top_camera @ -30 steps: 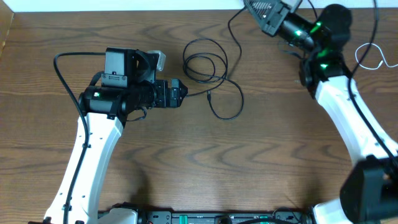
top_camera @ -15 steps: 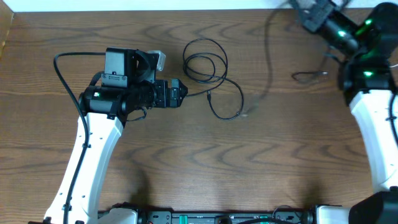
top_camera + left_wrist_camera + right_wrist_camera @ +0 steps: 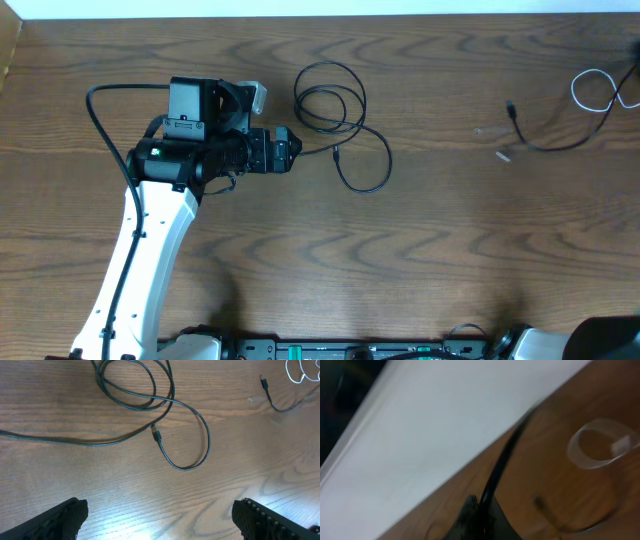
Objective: Untangle cables
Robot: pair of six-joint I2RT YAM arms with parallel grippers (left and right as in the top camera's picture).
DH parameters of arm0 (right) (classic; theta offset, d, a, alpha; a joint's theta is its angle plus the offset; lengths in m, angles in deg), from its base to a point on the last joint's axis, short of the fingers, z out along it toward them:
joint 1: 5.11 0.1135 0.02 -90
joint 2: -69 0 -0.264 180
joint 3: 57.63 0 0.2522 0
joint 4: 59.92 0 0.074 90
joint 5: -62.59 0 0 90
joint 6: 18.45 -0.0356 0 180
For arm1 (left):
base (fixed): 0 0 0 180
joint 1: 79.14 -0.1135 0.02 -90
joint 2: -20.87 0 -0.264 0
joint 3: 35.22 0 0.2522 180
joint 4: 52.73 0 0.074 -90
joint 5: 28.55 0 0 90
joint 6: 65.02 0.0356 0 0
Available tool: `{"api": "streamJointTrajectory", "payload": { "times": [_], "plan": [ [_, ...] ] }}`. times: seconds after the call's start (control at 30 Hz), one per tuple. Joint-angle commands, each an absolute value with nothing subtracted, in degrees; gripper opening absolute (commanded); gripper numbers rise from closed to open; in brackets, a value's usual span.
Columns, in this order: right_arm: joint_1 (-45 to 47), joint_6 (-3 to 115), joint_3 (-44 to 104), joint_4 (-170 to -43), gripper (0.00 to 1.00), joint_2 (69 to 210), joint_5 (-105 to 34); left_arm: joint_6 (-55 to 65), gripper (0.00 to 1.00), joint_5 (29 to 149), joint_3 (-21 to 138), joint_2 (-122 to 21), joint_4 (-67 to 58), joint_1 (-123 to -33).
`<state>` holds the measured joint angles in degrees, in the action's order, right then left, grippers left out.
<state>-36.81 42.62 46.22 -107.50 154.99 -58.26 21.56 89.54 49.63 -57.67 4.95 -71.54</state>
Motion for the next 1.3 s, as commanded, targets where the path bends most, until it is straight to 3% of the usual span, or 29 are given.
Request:
{"api": "streamJointTrajectory", "payload": {
  "times": [0.0, 0.43, 1.2, 1.23, 1.27],
  "plan": [
    [-42.2, 50.3, 54.9, -114.7, 0.01, 152.6, -46.6, 21.3, 0.98, 89.0, 50.3, -57.8, 5.1, -71.7],
    [-54.1, 51.7, 61.8, -122.2, 0.01, 152.8, -32.0, 21.3, 0.98, 89.0, 50.3, -57.8, 5.1, -71.7],
    [-55.5, 53.8, 61.8, -123.7, 0.01, 170.5, -24.3, 21.3, 0.98, 89.0, 50.3, -57.8, 5.1, -71.7],
    [-55.5, 53.8, 61.8, -124.0, 0.05, 171.5, -24.3, 21.3, 0.98, 89.0, 50.3, -57.8, 5.1, -71.7],
    [-55.4, 53.8, 61.8, -124.3, 0.18, 172.7, -24.4, 21.3, 0.98, 89.0, 50.3, -57.8, 5.1, -71.7]
  ]
}}
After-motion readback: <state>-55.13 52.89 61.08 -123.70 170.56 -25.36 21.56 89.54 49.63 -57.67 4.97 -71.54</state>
